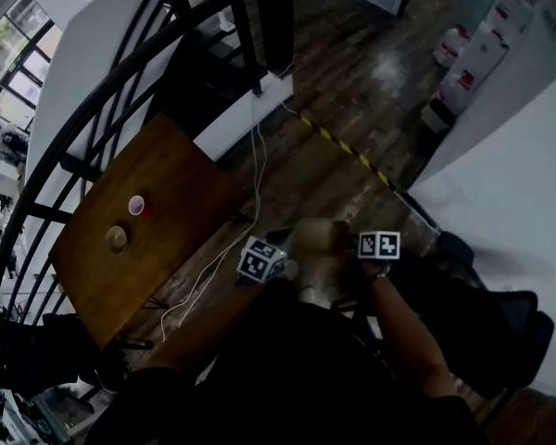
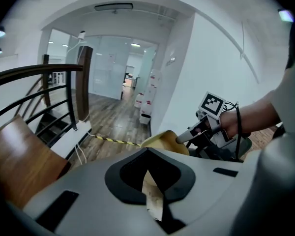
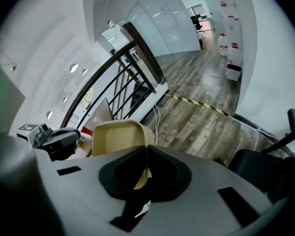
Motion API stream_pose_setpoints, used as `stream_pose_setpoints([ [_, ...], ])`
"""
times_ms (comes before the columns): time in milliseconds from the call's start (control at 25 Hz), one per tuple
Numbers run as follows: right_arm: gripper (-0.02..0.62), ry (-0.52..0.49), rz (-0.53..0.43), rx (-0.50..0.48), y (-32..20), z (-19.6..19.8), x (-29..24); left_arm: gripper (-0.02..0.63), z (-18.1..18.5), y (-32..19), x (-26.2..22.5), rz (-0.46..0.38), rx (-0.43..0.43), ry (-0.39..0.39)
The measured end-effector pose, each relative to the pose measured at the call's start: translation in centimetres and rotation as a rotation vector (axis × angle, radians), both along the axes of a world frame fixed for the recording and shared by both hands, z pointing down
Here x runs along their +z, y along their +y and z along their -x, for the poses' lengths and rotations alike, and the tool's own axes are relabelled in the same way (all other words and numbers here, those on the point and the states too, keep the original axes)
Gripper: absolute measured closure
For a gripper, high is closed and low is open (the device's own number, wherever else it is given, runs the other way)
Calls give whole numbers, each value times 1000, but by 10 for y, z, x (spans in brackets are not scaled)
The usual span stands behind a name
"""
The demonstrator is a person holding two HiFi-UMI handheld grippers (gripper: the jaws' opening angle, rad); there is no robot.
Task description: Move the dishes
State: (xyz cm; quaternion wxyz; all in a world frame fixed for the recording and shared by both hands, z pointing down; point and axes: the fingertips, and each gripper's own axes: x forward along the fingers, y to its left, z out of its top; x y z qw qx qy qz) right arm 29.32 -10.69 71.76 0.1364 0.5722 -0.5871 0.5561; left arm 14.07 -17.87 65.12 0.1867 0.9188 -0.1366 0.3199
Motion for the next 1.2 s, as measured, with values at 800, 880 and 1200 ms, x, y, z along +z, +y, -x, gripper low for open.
stream_pose_setpoints([
  [800, 574, -33, -25, -497, -48, 260, -1, 617, 299, 41, -3, -7, -584, -7],
  [880, 573, -31, -31, -535, -55, 301, -6, 615, 339, 43, -4, -9, -628, -6],
  [1200, 573, -58, -39, -621, -56, 459, -7, 615, 474, 58, -6, -9, -684, -11],
])
